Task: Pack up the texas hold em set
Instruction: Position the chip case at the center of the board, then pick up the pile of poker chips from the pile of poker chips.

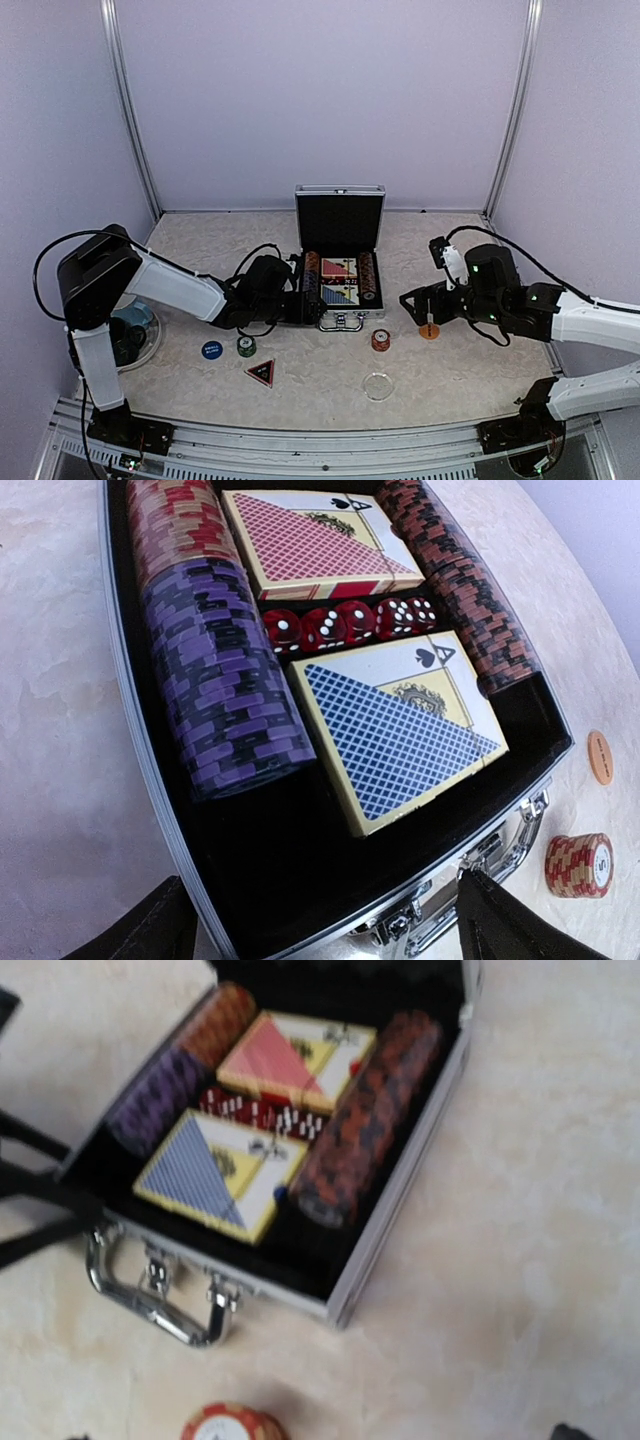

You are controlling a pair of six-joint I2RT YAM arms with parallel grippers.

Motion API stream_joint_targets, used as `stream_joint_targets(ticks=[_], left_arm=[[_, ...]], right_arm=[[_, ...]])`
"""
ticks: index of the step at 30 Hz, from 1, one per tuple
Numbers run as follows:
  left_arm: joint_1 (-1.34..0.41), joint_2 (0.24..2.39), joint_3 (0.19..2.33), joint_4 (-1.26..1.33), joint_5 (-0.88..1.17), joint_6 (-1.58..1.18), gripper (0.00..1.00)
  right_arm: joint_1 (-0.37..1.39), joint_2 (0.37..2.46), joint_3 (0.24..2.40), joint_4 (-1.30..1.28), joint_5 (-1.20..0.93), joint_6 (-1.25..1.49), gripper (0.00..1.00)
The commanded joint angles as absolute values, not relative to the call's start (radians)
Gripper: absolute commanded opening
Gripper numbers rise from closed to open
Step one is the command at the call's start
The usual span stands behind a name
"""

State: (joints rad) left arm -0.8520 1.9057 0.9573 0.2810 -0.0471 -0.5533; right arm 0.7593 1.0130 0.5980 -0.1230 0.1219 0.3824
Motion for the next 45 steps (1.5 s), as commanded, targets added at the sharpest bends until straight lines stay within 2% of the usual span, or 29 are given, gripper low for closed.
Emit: stream_joint_targets(ticks=[1, 15, 28, 36, 45], left_arm=[[-0.875, 1.885, 0.999, 0.296, 0.004, -0.543, 0.88], [-0.842, 1.662, 0.97, 0.165, -0.167, -0.451, 0.99], [-0.893, 1.436, 0.898, 0.037, -0.364, -0.44, 0.99], [-0.914, 1.388, 0.838, 0.028, -0.387, -0.452, 0.99], [-0.919, 1.361, 0.797, 0.036, -0.392, -0.459, 0.99]], right_arm=[[0.77, 1.053, 0.638, -0.192, 0.09, 0.367, 0.99], [0.795, 1.166, 0.733, -0.341, 0.022, 0.335, 0.99], [0.874, 1.425, 0.919, -0.532, 0.08, 0.318, 0.99], [0.917, 1.611, 1.094, -0.662, 0.088, 0.281, 0.99], [0.925, 1.757, 1.192, -0.749, 0.067, 0.239, 0.99]])
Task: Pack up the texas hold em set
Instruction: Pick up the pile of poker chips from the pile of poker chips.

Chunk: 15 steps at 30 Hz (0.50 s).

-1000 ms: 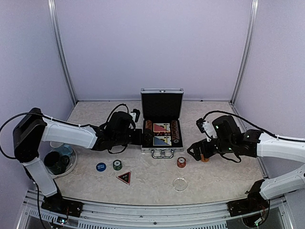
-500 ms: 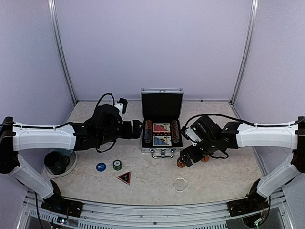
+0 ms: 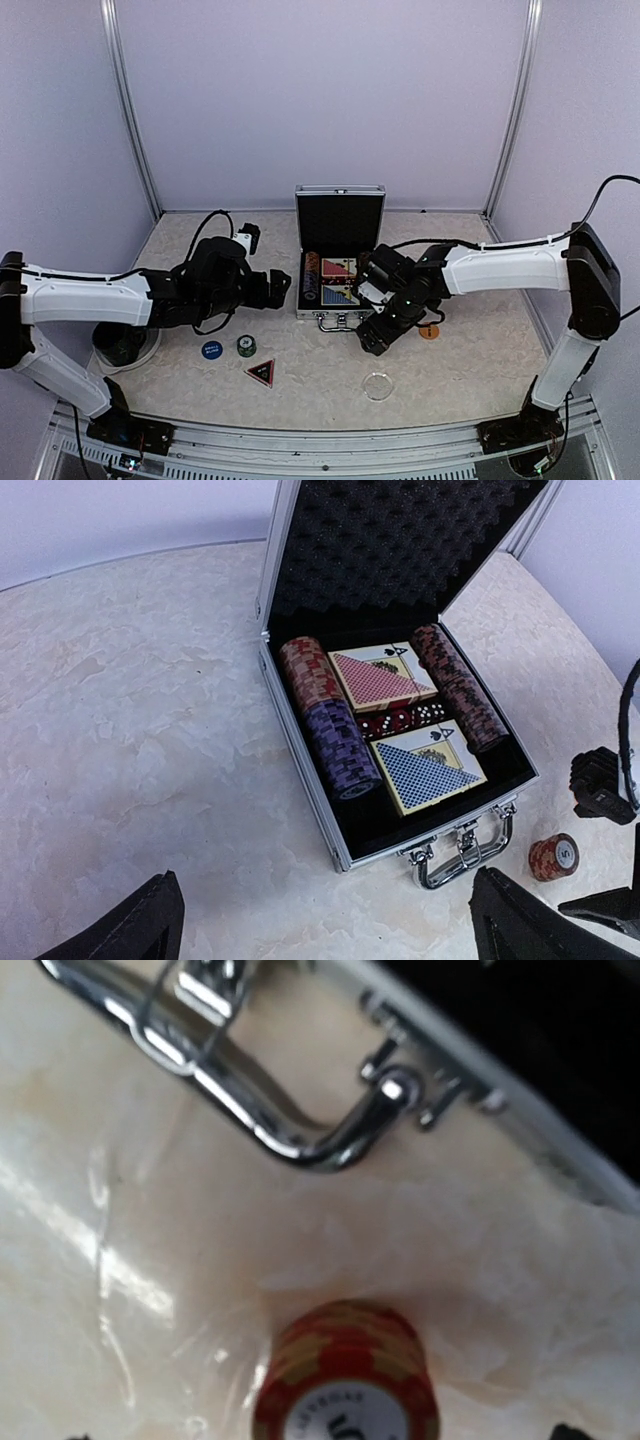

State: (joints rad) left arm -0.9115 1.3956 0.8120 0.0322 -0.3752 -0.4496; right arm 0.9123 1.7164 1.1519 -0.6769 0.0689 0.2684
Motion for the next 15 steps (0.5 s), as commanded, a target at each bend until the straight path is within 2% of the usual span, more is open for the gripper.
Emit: stream_joint_targets(ticks=[1, 7, 15], left_arm=[[-0.919, 1.361, 0.793, 0.037, -0.393, -0.46, 0.99], [-0.918, 1.37, 0.788, 0.048, -0.39, -0.459, 0.99], [-0.919, 1.39, 0.792, 0.06, -0.385, -0.453, 0.99]], right_arm=[[0.925, 1.768, 1.199, -0.752, 0.066, 0.237, 0.99], [0.925, 1.825, 1.217, -0.757, 0.072, 0.222, 0.98], [0.922, 1.867, 1.215, -0.742, 0.08, 0.202, 0.91]])
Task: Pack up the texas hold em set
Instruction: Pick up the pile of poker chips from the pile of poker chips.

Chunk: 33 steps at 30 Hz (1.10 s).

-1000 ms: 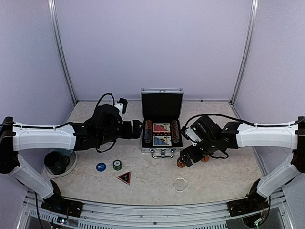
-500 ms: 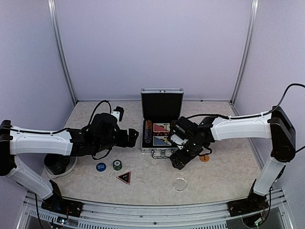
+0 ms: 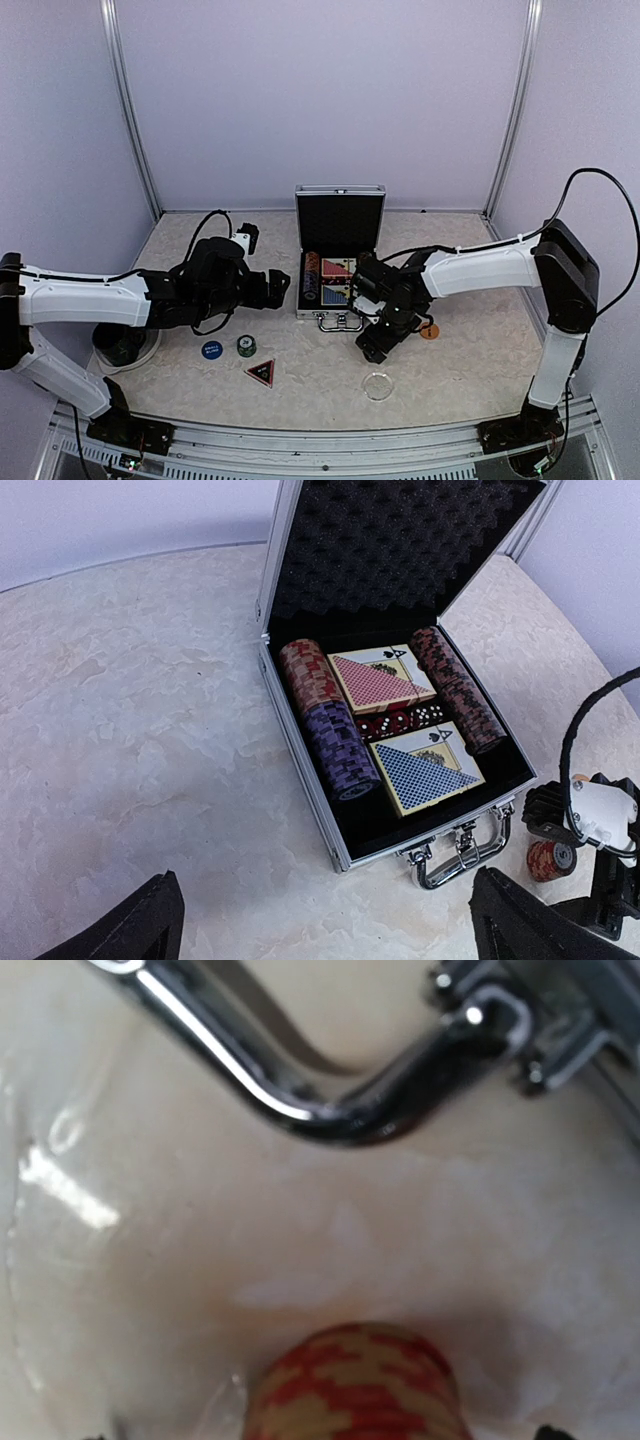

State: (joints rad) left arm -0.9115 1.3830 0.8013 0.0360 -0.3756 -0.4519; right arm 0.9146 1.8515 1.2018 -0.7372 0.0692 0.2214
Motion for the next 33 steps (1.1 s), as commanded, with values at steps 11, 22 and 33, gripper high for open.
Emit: stream_joint_targets(ticks=[11, 22, 33], left_arm=[[-0.919, 1.405, 0.793, 0.064, -0.383, -0.452, 0.99], [-0.918, 1.402, 0.792, 0.063, -0.387, -0.451, 0.99], [-0.919, 1.397, 0.791, 0.063, -0.381, -0.454, 0.99]], right_arm=[[0.893, 1.892, 1.188, -0.713, 0.045, 0.196, 0.76], [0.888, 1.891, 1.128, -0.684, 0.002, 0.191, 0.52], [0.887, 1.875, 1.12, -0.669, 0.002, 0.188, 0.09]])
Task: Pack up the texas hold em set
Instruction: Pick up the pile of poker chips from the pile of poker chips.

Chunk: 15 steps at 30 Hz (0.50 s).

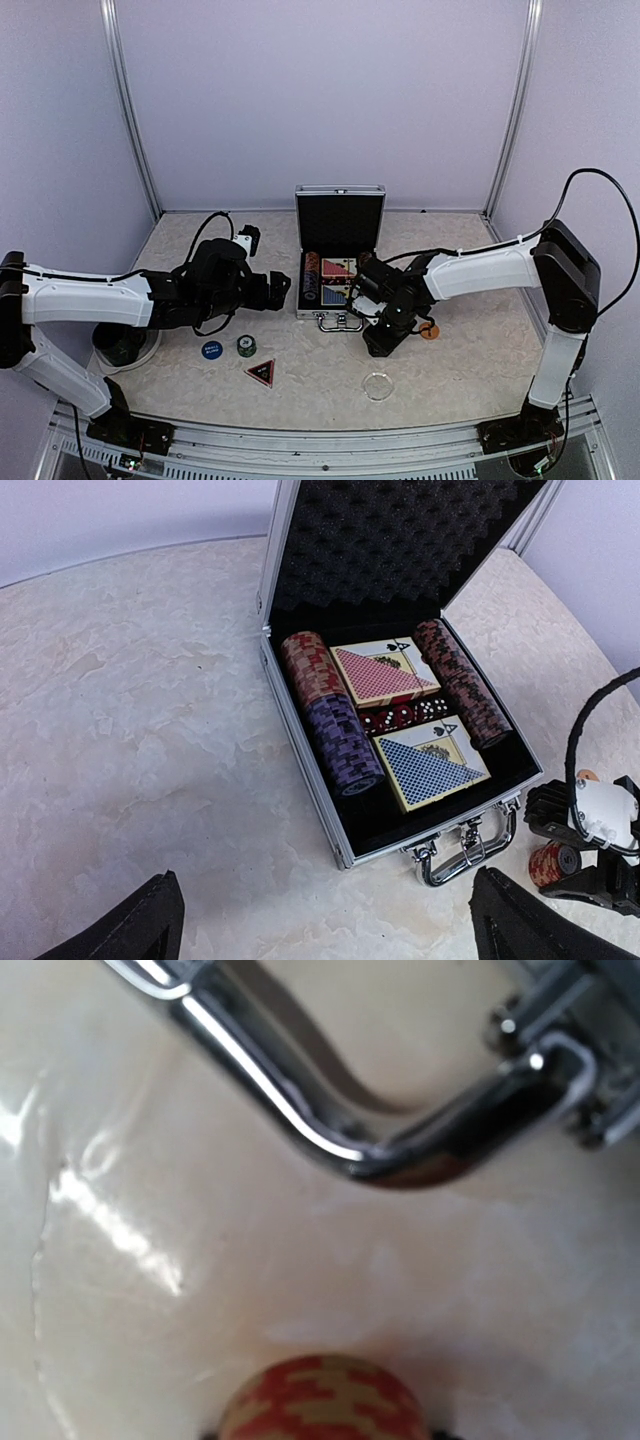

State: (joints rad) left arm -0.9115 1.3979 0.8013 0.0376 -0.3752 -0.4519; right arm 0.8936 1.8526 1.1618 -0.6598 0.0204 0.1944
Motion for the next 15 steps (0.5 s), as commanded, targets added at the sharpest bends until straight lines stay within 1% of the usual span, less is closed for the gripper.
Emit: stream_joint_targets(ticks=[1, 2, 15], left_arm=[[-0.918, 1.398, 0.791, 0.063, -0.379, -0.455, 0.99], [-0.919, 1.4, 0.792, 0.063, -0.377, -0.457, 0.99], [-0.918, 1.416, 0.792, 0.075, -0.358, -0.462, 0.99]], right_arm=[[0.887, 1.871, 1.12, -0.666, 0.002, 0.189, 0.04], [0.887, 1.864, 1.123, -0.664, 0.002, 0.189, 0.0], [0.887, 1.773, 1.156, -0.639, 0.014, 0.18, 0.0]])
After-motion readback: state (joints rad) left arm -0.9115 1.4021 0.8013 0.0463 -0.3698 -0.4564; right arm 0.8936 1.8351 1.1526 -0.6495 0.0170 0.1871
